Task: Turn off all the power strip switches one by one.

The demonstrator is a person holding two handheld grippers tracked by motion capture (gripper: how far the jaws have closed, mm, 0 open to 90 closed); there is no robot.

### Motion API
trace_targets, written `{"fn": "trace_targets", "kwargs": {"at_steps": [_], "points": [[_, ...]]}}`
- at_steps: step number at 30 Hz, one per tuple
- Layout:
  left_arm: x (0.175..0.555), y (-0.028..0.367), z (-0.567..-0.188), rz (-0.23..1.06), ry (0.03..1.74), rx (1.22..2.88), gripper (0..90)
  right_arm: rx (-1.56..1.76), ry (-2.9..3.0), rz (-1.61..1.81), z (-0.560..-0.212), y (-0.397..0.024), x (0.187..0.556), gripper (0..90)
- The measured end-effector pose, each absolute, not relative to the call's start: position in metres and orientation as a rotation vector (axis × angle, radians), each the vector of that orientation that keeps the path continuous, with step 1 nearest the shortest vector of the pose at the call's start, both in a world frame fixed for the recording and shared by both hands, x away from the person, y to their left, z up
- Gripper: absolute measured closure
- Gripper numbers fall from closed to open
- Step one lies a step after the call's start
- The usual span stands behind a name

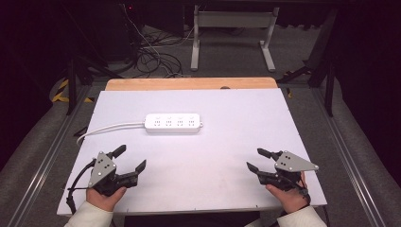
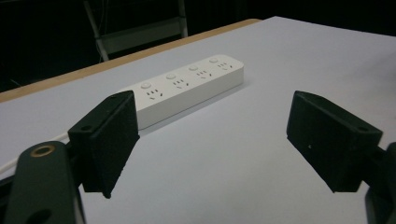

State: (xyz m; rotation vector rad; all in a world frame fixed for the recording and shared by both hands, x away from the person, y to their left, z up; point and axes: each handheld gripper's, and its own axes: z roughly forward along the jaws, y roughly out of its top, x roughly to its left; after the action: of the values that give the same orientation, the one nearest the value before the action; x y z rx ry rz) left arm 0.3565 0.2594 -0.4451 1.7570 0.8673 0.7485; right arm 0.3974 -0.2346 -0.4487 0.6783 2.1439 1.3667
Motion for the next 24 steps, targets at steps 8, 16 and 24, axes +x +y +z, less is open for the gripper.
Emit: {"fn": "trace_targets", "kwargs": {"at_steps": [8,16,24], "points": [[0.3586,0.2612,-0.4422,0.706,0.858,1.766,19.2,0.665,2.16,1.364,-0.4494,-0.2336,0.3965,41.1],[0.3567,0.2593,-0.4415,0.76,0.851,1.763,11.6,0.672,2.156,1.376,-0.4497,-0.2324,0.3969,39.5],[0.3559,0.2588,-0.4397,0.746,0.863,1.778,15.8,0.696,2.171,1.395,-0.4506,-0.2325,0.3985,37.4]]}}
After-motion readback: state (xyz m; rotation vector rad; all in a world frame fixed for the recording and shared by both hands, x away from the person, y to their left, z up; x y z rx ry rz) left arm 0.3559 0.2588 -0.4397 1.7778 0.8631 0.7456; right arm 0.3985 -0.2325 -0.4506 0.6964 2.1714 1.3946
